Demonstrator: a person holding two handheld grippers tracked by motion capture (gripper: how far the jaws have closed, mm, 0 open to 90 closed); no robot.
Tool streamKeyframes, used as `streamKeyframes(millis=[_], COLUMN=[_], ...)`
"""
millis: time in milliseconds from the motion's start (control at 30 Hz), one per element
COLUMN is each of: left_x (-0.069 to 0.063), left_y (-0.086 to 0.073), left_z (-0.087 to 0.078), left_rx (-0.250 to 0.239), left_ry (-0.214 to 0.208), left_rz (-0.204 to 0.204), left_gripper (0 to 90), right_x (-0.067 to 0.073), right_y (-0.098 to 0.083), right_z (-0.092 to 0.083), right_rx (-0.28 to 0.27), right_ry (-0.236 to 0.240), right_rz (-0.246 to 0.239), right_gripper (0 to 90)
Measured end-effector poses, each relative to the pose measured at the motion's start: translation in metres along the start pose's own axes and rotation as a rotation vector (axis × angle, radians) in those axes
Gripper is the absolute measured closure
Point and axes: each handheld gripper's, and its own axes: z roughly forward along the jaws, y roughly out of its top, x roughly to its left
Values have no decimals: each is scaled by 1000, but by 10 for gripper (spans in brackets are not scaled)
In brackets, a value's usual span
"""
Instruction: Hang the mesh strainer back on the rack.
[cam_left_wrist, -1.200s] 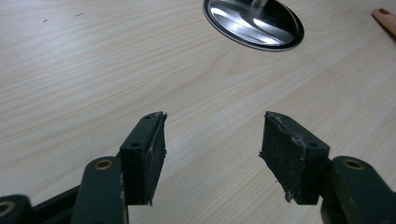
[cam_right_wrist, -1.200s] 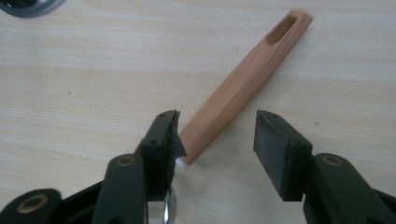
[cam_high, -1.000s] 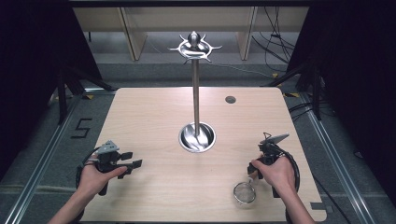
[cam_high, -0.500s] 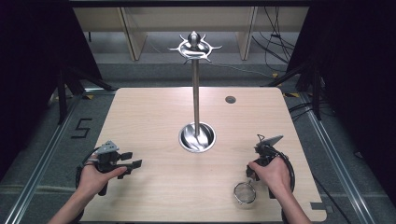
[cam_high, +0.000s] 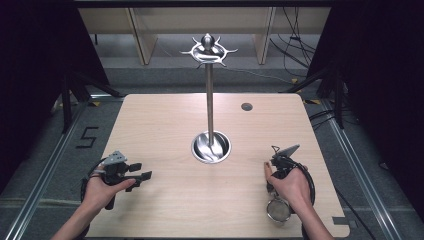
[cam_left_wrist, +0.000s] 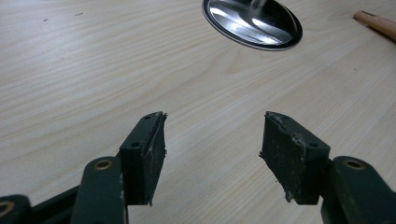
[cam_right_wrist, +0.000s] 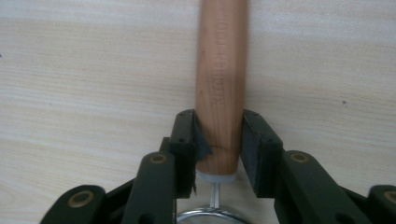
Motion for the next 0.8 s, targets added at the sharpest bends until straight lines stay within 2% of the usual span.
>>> streamKeyframes(millis=[100,133,200,233,300,333,367,400,467,533,567,600,633,667,700,733,800], left_x=[0,0,0,0,0,0,0,0,0,0,0,0,0,0,0,-1,0], left_y=[0,0,-1,0,0,0,0,0,-1,-1,-1,-1,-1,-1,-1,-1,-1], left_z=[0,0,1,0,0,-1,0,-1,-1,-1,-1,-1,-1,-1,-1,-1,0], left_rx=[2,0,-25,-2,-5,-3,-10,-9,-10,-5,-6,-5,-8,-8,-10,-13,-13], left_ry=[1,0,7,3,5,2,0,0,1,3,4,4,2,3,3,7,5], left_rz=[1,2,-5,-7,-7,-6,-9,-7,-12,-8,-10,-9,-11,-11,-12,-12,-12], left_gripper=[386,386,386,386,386,386,386,386,386,387,388,387,388,387,387,387,387], right_x=[1,2,3,3,3,1,2,1,-1,0,5,7,0,2,1,-2,-2], right_y=[-1,0,-1,-1,-3,-3,-5,-6,-8,-11,-14,-15,-17,-20,-22,-24,-28], right_z=[1,0,-1,-1,-2,-4,-6,-8,-12,-19,-23,-26,-28,-30,-31,-33,-35], right_rx=[-12,3,-9,-16,-33,-22,-36,-36,-71,-93,-107,-99,-150,-159,-180,-203,-237], right_ry=[-8,-9,-8,-8,-6,-18,-3,2,14,52,73,92,78,109,113,113,133], right_rz=[-23,-25,-37,-46,-65,-95,-83,-94,-105,-64,-1,36,-58,-23,-23,-67,-66], right_gripper=[690,690,691,692,692,693,693,693,693,694,694,694,693,694,694,694,694])
